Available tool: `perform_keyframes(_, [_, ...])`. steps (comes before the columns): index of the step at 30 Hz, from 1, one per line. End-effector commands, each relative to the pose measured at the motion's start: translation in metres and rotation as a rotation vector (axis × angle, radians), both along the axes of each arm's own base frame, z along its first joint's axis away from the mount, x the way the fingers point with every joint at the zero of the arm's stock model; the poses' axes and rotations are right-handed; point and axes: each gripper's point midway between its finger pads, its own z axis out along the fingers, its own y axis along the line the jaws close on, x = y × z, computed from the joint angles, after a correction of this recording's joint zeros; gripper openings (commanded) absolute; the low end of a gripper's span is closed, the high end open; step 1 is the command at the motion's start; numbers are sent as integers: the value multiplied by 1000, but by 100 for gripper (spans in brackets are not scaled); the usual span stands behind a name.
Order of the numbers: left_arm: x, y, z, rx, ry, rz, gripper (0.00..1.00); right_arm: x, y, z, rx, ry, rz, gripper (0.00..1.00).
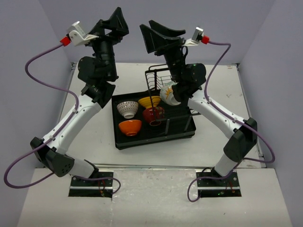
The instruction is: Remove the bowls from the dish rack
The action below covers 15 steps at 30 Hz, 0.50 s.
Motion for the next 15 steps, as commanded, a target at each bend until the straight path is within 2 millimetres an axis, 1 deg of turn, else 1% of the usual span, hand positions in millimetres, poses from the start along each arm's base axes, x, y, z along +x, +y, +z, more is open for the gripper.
perform_keyframes(1, [-13,9,10,-26,-41,5,100,-17,-8,22,64,-47,67,99])
perform_keyframes(3, [-13,13,4,-58,-29,10,100,-16,-10,23,75,-42,87,99])
perform_keyframes(5, [-20,17,7,-89,-60,4,100,-15,-13,28,86,-45,90,99])
perform_keyframes(7, [-23,19,2,-108,-83,-2,100,-15,-14,31,88,-40,95,99])
perform_keyframes(10, [-28,22,5,-111,-94,-1,100,-18,-10,31,75,-50,127,99])
perform_keyframes(11, [-28,18,7,-92,-96,-12,100,-16,-8,26,75,-46,140,99])
perform_keyframes(12, [-28,16,10,-52,-99,-9,100,-17,-10,26,96,-54,170,99])
perform_keyframes(13, [-31,13,21,-30,-119,-19,100,-17,-9,23,99,-43,204,99])
perform_keyframes(14, [-28,6,22,1,-112,-32,100,-14,-6,18,92,-35,233,99])
perform_keyframes(15, [-21,1,17,28,-71,-36,100,-12,-6,17,103,-16,265,99])
